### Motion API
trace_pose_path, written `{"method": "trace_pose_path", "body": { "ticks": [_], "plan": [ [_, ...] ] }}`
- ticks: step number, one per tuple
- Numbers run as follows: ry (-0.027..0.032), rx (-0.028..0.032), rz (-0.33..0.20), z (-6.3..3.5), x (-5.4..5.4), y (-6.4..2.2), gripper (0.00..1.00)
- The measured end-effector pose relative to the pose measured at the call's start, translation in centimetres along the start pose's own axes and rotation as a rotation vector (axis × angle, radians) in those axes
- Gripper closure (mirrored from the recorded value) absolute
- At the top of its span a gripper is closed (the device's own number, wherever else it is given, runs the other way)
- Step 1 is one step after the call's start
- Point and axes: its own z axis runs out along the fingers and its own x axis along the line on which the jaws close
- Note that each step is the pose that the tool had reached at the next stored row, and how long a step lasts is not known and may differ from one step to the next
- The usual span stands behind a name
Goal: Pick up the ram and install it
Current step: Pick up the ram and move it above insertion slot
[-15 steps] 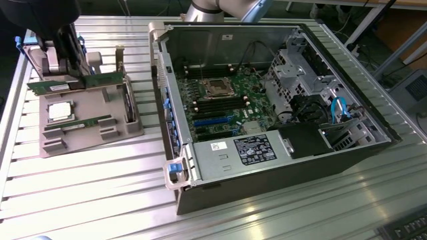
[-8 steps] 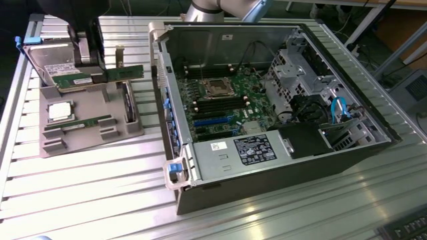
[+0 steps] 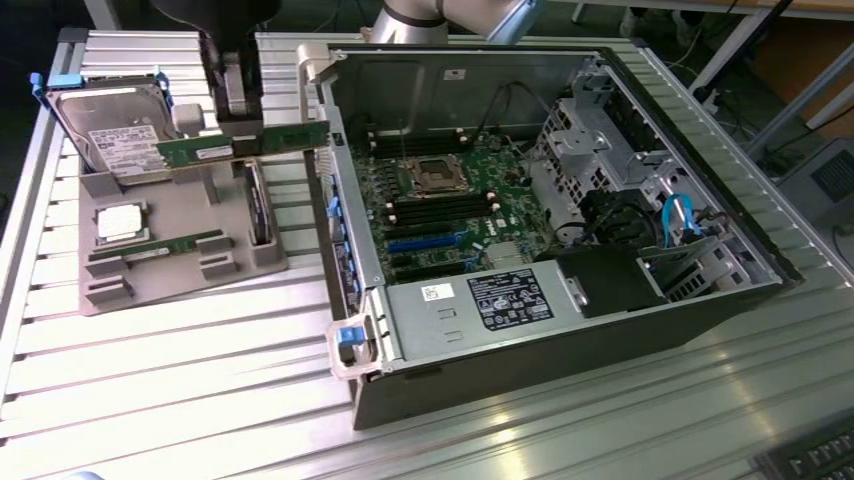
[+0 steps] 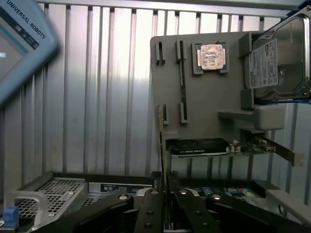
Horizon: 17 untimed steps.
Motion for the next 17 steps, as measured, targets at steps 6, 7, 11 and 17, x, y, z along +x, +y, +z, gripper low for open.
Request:
{"method": "trace_pose_path", "body": {
  "ticks": [6, 7, 11, 17],
  "plan": [
    [-0.0001, -0.0045, -0.009, -0.47, 0.1, -2.67, 0.86],
    [-0.0001, -0.0053, -0.011, -0.55, 0.2, -3.09, 0.86],
    [-0.0002, -0.0082, -0.017, -0.85, 0.3, -5.42, 0.86],
    [-0.0003, -0.0090, -0.013, -0.97, 0.4, -7.77, 0.86]
  ]
}}
